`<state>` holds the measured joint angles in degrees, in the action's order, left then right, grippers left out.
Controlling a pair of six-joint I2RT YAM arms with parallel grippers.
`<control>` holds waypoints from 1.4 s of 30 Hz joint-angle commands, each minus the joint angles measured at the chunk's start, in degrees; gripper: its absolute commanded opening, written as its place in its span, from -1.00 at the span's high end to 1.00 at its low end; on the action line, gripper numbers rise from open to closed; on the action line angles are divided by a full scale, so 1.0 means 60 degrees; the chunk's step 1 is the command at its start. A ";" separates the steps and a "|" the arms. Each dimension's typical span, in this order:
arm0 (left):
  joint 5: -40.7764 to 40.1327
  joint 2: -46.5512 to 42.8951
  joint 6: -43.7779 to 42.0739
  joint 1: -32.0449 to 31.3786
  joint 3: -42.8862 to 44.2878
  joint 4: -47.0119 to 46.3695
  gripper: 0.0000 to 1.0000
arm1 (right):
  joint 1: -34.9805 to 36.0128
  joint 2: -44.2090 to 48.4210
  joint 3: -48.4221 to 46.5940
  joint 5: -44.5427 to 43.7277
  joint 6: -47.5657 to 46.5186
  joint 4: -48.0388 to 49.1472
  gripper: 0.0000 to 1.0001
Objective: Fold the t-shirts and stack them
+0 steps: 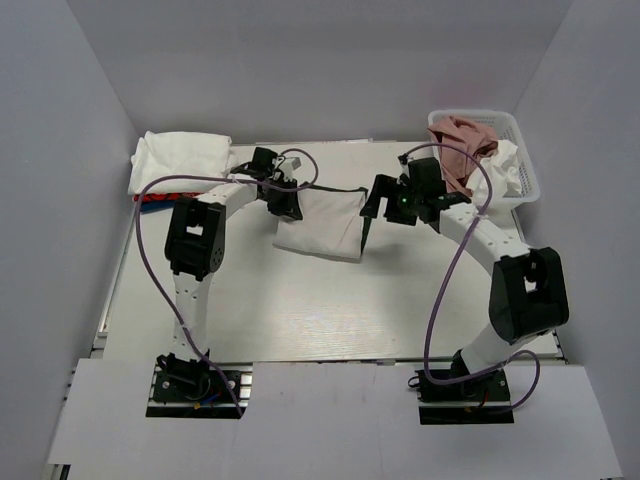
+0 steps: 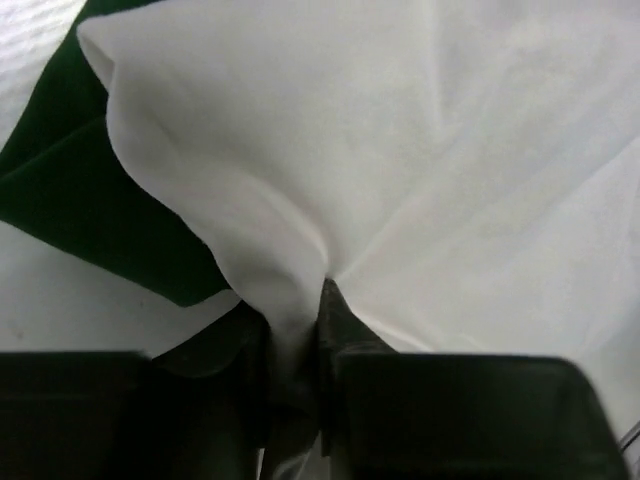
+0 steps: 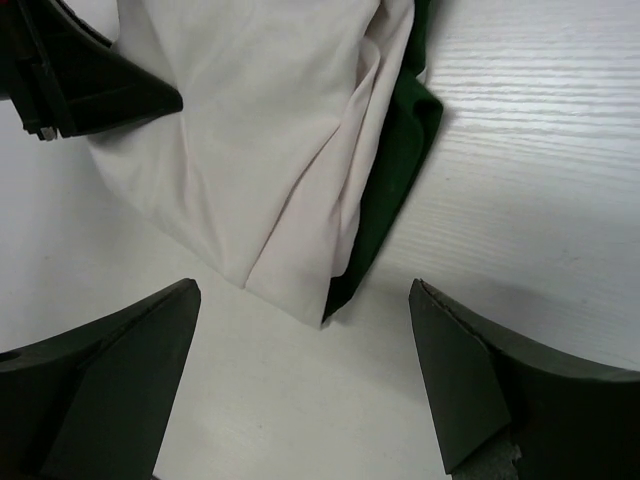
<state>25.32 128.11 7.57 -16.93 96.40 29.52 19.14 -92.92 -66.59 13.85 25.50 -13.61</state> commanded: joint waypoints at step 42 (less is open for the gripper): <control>-0.6157 -0.1784 -0.5906 0.2967 0.3956 -0.0261 1.00 | -0.0391 0.1280 0.0625 -0.2615 -0.0954 -0.0471 -0.81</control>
<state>-12.99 116.66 -27.68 -2.17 116.55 32.73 17.08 -83.88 -60.38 -1.74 20.53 -16.14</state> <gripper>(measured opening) 0.211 0.907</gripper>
